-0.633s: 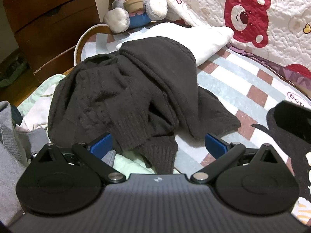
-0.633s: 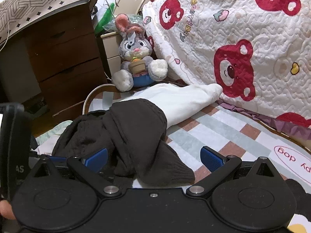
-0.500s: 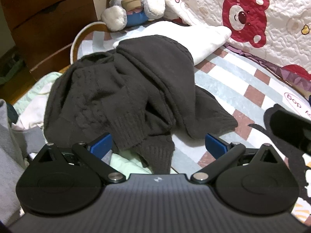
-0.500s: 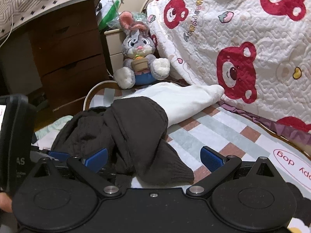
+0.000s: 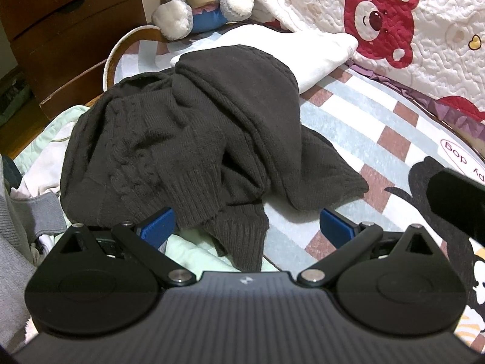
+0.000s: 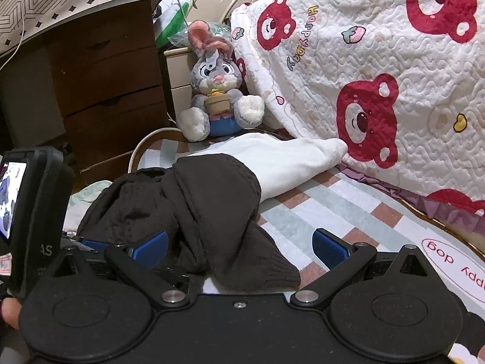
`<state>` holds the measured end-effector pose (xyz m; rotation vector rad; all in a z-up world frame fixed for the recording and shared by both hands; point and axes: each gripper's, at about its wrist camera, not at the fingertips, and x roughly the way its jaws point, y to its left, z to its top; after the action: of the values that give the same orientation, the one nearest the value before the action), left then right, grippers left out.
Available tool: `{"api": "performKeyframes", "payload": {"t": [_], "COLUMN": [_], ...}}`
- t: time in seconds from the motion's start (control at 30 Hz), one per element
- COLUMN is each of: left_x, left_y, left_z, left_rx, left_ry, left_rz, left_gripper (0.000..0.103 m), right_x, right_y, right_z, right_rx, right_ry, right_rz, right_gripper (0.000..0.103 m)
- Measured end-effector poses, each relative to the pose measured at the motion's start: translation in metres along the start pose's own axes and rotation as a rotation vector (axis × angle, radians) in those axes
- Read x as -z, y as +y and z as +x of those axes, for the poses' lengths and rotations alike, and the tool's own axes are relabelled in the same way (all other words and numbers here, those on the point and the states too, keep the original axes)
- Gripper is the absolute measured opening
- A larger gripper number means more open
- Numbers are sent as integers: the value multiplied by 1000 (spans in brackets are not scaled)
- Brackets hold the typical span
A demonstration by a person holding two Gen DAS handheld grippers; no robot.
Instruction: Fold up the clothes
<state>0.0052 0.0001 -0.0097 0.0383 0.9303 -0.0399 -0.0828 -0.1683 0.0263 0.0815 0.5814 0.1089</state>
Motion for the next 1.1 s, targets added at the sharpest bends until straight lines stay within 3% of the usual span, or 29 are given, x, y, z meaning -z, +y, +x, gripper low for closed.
{"api": "performKeyframes", "payload": {"t": [1.1], "left_x": [4], "left_y": [-2], "left_z": [7], "left_rx": [4], "left_ry": [28], "left_rz": [9], "left_gripper": [103], "right_x": [12], "right_y": [-8], "right_z": [2], "right_rx": [24], "right_ry": [15], "right_rz": [49], "right_gripper": [103]}}
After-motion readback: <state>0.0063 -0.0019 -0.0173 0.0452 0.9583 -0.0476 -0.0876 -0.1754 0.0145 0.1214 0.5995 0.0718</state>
